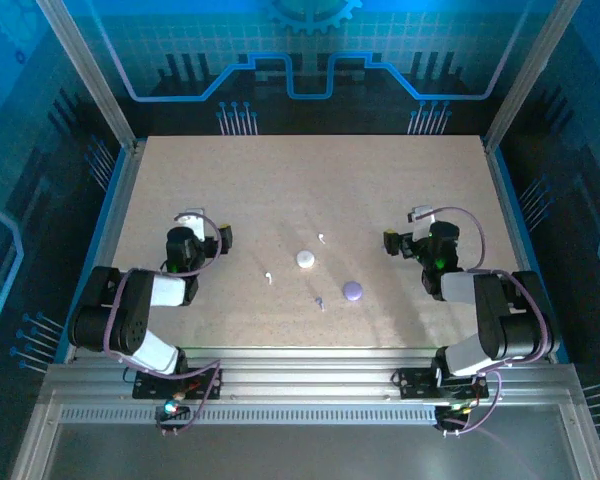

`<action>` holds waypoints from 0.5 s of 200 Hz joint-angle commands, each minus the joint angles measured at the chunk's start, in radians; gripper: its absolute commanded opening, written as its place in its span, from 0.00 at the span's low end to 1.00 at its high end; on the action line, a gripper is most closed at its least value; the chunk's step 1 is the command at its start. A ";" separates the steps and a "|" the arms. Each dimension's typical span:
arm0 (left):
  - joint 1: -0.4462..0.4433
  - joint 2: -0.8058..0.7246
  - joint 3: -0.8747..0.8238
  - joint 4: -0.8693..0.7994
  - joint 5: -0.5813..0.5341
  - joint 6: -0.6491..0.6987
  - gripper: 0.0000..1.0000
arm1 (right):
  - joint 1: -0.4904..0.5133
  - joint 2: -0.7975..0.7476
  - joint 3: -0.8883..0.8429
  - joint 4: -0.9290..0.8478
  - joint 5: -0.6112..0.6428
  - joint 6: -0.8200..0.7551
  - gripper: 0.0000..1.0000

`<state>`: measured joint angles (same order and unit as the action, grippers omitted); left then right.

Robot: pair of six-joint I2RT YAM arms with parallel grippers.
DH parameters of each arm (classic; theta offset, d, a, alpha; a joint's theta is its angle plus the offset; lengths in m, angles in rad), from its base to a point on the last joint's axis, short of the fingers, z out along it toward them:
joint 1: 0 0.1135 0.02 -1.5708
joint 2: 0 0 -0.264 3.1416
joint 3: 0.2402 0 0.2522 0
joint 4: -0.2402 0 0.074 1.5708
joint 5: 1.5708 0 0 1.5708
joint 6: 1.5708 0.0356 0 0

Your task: Insert the wireless bluetooth earbuds into the charging case

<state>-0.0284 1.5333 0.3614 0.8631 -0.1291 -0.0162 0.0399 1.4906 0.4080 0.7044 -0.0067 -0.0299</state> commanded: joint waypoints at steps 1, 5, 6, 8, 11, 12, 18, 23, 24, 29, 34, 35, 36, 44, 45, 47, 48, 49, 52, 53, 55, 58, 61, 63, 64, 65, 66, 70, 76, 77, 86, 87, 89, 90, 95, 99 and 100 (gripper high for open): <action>0.013 0.014 0.027 0.047 0.032 0.025 0.99 | 0.006 0.014 0.029 0.043 0.007 0.013 1.00; 0.013 0.014 0.026 0.046 0.032 0.025 0.99 | 0.006 0.015 0.028 0.043 0.007 0.014 1.00; 0.013 0.013 0.026 0.046 0.032 0.025 0.99 | 0.006 0.015 0.028 0.043 0.007 0.013 1.00; 0.013 0.013 0.025 0.045 0.032 0.025 0.99 | 0.006 0.014 0.028 0.043 0.006 0.013 1.00; 0.012 0.014 0.026 0.046 0.032 0.025 0.99 | 0.007 0.015 0.028 0.043 0.007 0.013 1.00; 0.012 0.014 0.027 0.046 0.032 0.026 0.99 | 0.007 0.015 0.028 0.043 0.007 0.013 1.00; 0.012 0.013 0.026 0.046 0.032 0.025 0.99 | 0.006 0.015 0.027 0.043 0.007 0.014 1.00; 0.013 0.014 0.027 0.047 0.032 0.025 0.99 | 0.006 0.014 0.028 0.043 0.007 0.013 1.00; 0.013 0.014 0.027 0.046 0.032 0.025 0.99 | 0.007 0.015 0.028 0.043 0.006 0.013 1.00; 0.013 0.014 0.026 0.045 0.032 0.025 0.99 | 0.007 0.014 0.028 0.043 0.006 0.014 1.00; 0.013 0.014 0.027 0.046 0.032 0.025 0.99 | 0.006 0.015 0.028 0.043 0.006 0.013 1.00; 0.013 0.014 0.027 0.046 0.032 0.025 0.99 | 0.006 0.015 0.028 0.043 0.005 0.013 1.00; 0.013 0.014 0.027 0.046 0.032 0.025 0.99 | 0.006 0.016 0.028 0.043 0.006 0.013 1.00; 0.013 0.013 0.027 0.046 0.032 0.026 0.99 | 0.006 0.014 0.028 0.043 0.006 0.013 1.00; 0.013 0.014 0.027 0.046 0.032 0.025 0.99 | 0.006 0.015 0.028 0.043 0.006 0.013 1.00; 0.013 0.014 0.027 0.047 0.032 0.025 0.99 | 0.006 0.015 0.028 0.043 0.006 0.013 1.00; 0.013 0.014 0.027 0.047 0.032 0.025 0.99 | 0.006 0.015 0.028 0.043 0.005 0.013 1.00; 0.012 0.014 0.027 0.047 0.032 0.025 0.99 | 0.006 0.014 0.028 0.043 0.006 0.013 1.00; 0.013 0.014 0.027 0.046 0.032 0.025 0.99 | 0.006 0.016 0.028 0.043 0.006 0.013 1.00; 0.013 0.014 0.027 0.046 0.032 0.025 0.99 | 0.006 0.015 0.028 0.043 0.005 0.013 1.00; 0.013 0.014 0.027 0.045 0.032 0.025 0.99 | 0.007 0.016 0.028 0.043 0.006 0.014 1.00; 0.013 0.014 0.027 0.046 0.032 0.025 0.99 | 0.006 0.016 0.028 0.043 0.007 0.013 1.00; 0.013 0.014 0.027 0.047 0.032 0.026 0.99 | 0.006 0.015 0.028 0.043 0.006 0.015 1.00; 0.013 0.014 0.026 0.046 0.032 0.026 0.99 | 0.005 0.014 0.028 0.043 0.005 0.015 1.00; 0.013 0.014 0.026 0.045 0.033 0.025 0.99 | 0.005 0.014 0.028 0.043 0.004 0.015 1.00; 0.013 0.014 0.027 0.045 0.033 0.024 0.99 | 0.005 0.015 0.028 0.043 0.005 0.015 1.00; 0.013 0.014 0.028 0.044 0.034 0.024 0.99 | 0.005 0.015 0.028 0.043 0.005 0.014 1.00; 0.013 0.014 0.030 0.041 0.036 0.024 0.99 | 0.005 0.015 0.030 0.043 0.005 0.015 1.00; 0.015 0.014 0.029 0.038 0.039 0.023 0.99 | 0.005 0.016 0.028 0.043 0.004 0.015 1.00; 0.015 0.014 0.029 0.039 0.039 0.024 0.99 | 0.005 0.016 0.029 0.043 0.005 0.015 1.00; 0.015 0.013 0.028 0.040 0.039 0.024 0.99 | 0.004 0.016 0.029 0.043 0.003 0.015 1.00; 0.015 0.013 0.028 0.040 0.039 0.023 0.99 | 0.003 0.014 0.029 0.043 0.003 0.015 1.00; 0.015 0.013 0.028 0.040 0.037 0.024 0.99 | 0.003 0.015 0.030 0.043 0.002 0.016 1.00; 0.015 0.013 0.027 0.040 0.037 0.024 0.99 | 0.003 0.014 0.030 0.043 0.002 0.015 1.00; 0.015 0.014 0.028 0.041 0.037 0.024 0.99 | 0.003 0.016 0.029 0.043 0.002 0.016 1.00; 0.015 0.013 0.028 0.041 0.038 0.024 0.99 | 0.003 0.015 0.029 0.043 0.002 0.015 1.00; 0.015 0.014 0.028 0.041 0.038 0.024 0.99 | 0.003 0.015 0.029 0.043 0.002 0.016 1.00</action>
<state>-0.0277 1.5375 0.3698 0.8734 -0.1139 -0.0158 0.0402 1.4929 0.4175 0.7193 -0.0071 -0.0261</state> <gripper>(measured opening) 0.990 0.996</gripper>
